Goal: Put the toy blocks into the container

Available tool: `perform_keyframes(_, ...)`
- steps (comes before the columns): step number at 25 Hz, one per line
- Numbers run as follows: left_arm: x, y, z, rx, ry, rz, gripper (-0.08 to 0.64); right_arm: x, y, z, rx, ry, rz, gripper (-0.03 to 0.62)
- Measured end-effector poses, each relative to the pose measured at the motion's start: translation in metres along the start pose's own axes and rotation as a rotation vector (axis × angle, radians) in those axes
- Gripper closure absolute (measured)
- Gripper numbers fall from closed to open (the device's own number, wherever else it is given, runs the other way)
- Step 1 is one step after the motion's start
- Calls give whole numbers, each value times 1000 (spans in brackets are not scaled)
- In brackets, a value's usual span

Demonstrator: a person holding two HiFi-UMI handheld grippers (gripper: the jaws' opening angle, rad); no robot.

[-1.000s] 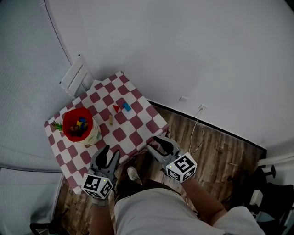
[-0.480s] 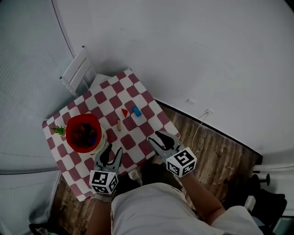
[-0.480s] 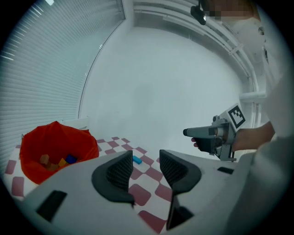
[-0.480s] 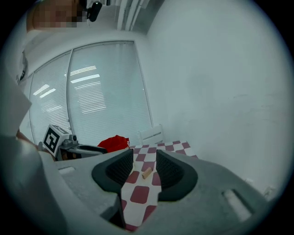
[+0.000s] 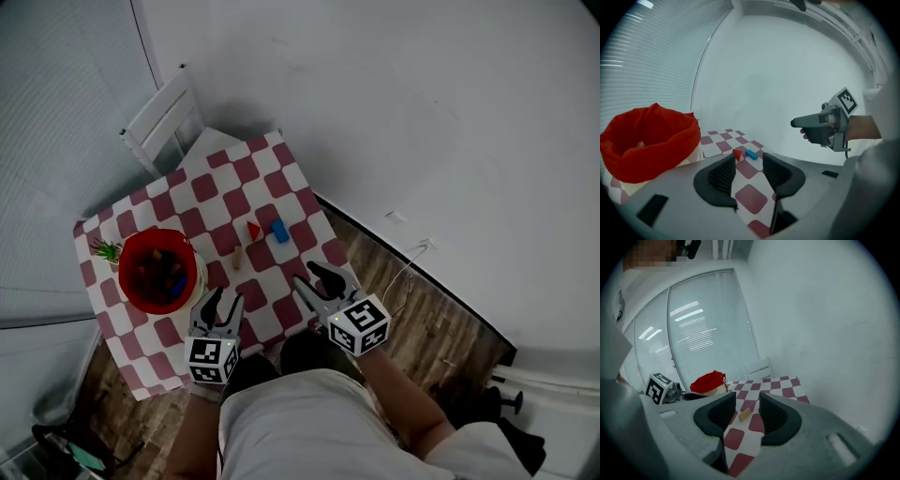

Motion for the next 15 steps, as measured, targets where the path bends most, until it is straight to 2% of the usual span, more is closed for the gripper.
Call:
perform_keyframes(7,42,-14,-12,-75,121,-48,399,20,-3,36,-34,92,-89,431)
perform_keyframes(15,83,-32,-28,-121,226,-114,399,37,-15,71,-61,163,-184,431)
Point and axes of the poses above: the fingertips, and each gripper's own axes: x forward along the fingers, z to its right, y out of its top, the point moved 2 cm from there along -x, backward along the fingers, and after that the axes turned 8 degrees about -z, right-handed, at the moved point
